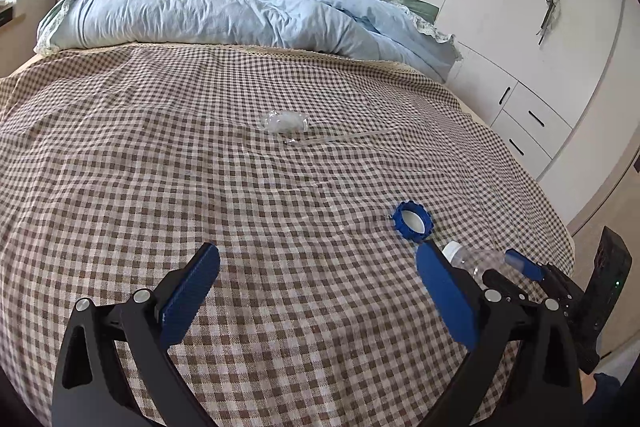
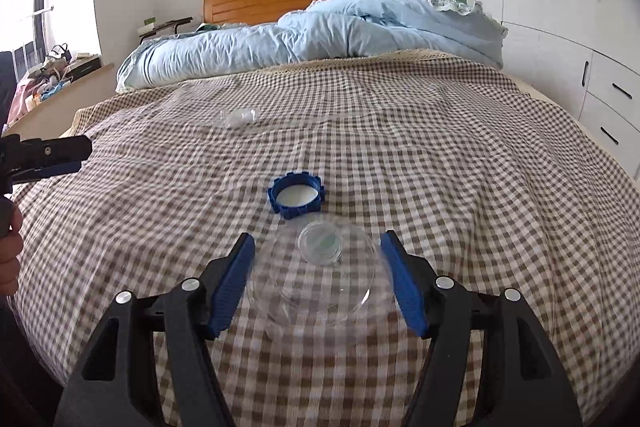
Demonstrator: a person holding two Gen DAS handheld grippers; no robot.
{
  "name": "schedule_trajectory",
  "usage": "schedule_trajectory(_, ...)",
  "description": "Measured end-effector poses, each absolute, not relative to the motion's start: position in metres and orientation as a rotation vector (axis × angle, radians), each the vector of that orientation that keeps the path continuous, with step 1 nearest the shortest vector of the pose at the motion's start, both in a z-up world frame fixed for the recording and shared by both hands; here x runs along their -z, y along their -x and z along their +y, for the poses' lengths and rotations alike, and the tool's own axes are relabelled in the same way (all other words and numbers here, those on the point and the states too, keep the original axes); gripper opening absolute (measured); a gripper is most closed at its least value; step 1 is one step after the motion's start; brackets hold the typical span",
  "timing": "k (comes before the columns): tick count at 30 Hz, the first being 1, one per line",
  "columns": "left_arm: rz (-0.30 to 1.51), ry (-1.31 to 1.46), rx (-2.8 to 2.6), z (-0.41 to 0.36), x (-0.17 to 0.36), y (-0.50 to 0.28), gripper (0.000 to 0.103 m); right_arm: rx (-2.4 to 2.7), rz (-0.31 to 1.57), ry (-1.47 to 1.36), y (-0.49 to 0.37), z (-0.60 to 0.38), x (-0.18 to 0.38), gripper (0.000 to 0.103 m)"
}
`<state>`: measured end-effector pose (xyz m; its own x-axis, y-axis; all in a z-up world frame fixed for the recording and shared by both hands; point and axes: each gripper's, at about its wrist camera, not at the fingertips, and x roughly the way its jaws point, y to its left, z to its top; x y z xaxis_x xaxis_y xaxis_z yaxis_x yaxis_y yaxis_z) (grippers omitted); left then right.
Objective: Collect trash
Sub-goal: 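Grasp the clear plastic scrap with the left gripper while the right holds the bottle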
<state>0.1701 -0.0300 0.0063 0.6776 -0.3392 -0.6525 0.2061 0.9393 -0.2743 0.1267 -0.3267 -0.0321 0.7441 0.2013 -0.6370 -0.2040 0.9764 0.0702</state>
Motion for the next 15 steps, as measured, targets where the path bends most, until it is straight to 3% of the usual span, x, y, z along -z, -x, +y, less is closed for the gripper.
schedule_trajectory(4,0.769,0.164,0.313,-0.032,-0.002,-0.166,0.095,-0.276,0.793,-0.014,-0.122,-0.325,0.042,0.076)
schedule_trajectory(14,0.775,0.141,0.287,-0.028,0.003,-0.173,0.095,-0.145,0.779,-0.011,-0.117,-0.324,0.044,0.076)
schedule_trajectory(15,0.780,0.136,0.283,-0.027,0.003,-0.177,0.095,-0.143,0.779,-0.011,-0.118,-0.323,0.045,0.072)
